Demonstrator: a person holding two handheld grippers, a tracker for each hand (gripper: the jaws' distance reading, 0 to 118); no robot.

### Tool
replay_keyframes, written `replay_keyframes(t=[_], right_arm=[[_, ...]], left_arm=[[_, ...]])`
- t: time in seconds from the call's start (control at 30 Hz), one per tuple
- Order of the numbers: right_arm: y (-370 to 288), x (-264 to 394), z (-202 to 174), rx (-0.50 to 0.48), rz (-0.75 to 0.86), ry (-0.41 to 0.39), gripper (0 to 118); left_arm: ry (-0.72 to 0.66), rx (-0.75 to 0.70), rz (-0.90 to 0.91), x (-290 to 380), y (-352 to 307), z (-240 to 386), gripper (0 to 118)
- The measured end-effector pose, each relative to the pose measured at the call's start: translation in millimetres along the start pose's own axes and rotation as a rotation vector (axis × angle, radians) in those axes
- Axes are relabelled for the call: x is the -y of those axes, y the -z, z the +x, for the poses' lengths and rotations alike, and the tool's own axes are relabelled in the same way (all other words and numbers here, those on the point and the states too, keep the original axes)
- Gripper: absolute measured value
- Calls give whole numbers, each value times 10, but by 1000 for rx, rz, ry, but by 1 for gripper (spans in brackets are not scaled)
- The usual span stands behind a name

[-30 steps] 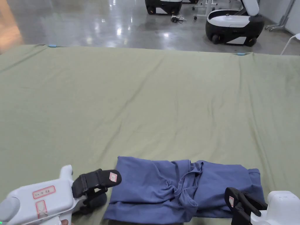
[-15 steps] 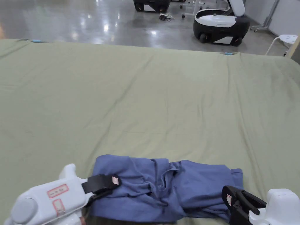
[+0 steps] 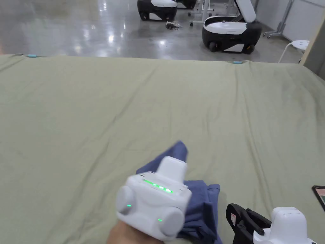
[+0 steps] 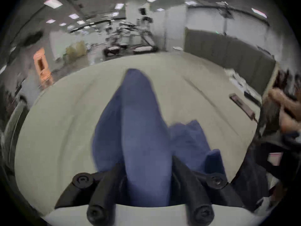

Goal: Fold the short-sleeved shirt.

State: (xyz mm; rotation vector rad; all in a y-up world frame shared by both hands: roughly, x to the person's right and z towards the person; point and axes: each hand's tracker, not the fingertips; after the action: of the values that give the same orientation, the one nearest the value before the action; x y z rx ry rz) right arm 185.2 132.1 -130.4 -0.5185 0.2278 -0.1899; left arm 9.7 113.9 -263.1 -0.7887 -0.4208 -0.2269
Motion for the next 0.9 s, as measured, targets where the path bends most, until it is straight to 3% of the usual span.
replay_keyframes(t=[0.1,0.17,0.23,0.3,0.33,0.47,0.53,0.57,0.6,0.63,0.7,0.77,0.9], right_arm=[[-25,14,98,15,-10,31,3],[-40,25,150,14,-9,40,3],[-58,27,184,17,-2,40,3],[-58,21,213,17,1,41,3],[-58,20,229,16,3,44,3],[-63,37,282,25,11,56,3],[-55,49,309,28,7,67,3],[-55,50,314,30,6,70,3],[-61,47,315,34,5,70,3],[-71,41,319,36,6,72,3],[-90,19,338,34,6,73,3],[-99,-4,355,35,3,67,3],[-42,-66,371,20,-27,57,3]], left_arm=[[146,-69,-61,148,289,372,10],[120,-73,-53,223,295,320,14],[-12,83,-39,195,151,137,34],[-157,279,-32,112,-49,-104,68],[-234,365,20,108,-179,-242,75],[-499,592,211,158,-407,-715,81],[-661,584,267,268,-355,-855,79],[-718,512,261,294,-295,-832,58],[-750,460,232,331,-235,-821,23],[-714,448,187,340,-149,-743,6],[-598,308,12,330,16,-441,7],[-592,458,-17,392,190,-206,7],[-616,508,-81,389,547,163,7]])
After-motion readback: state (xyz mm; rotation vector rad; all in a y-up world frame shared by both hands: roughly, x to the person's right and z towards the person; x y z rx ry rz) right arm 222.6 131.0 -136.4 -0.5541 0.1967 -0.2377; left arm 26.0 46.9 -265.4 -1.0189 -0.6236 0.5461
